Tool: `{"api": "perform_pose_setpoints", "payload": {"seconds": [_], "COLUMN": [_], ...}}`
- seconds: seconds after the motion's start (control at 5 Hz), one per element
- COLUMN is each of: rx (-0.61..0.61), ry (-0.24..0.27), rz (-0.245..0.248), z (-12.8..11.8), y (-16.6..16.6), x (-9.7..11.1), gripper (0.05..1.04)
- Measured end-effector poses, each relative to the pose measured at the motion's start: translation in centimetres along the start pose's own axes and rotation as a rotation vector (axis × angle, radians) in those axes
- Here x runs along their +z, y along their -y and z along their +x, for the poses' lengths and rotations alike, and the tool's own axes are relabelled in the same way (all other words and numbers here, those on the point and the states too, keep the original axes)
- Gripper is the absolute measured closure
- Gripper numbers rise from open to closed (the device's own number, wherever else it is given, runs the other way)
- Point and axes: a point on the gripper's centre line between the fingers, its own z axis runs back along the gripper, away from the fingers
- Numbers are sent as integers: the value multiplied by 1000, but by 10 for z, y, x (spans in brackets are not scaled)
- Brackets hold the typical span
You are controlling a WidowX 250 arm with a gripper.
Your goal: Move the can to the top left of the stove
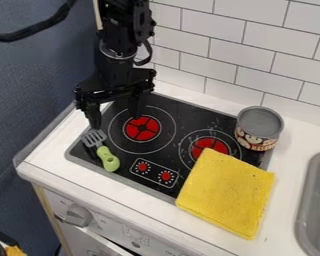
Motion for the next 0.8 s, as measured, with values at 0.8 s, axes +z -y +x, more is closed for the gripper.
{"api": "perform_pose_setpoints", "payload": {"seconds": [0.8], "rx": [-96], "ry": [-74], "rz": [-30], "z": [-65], "y": [77], "x": [-7], "gripper": [83]}}
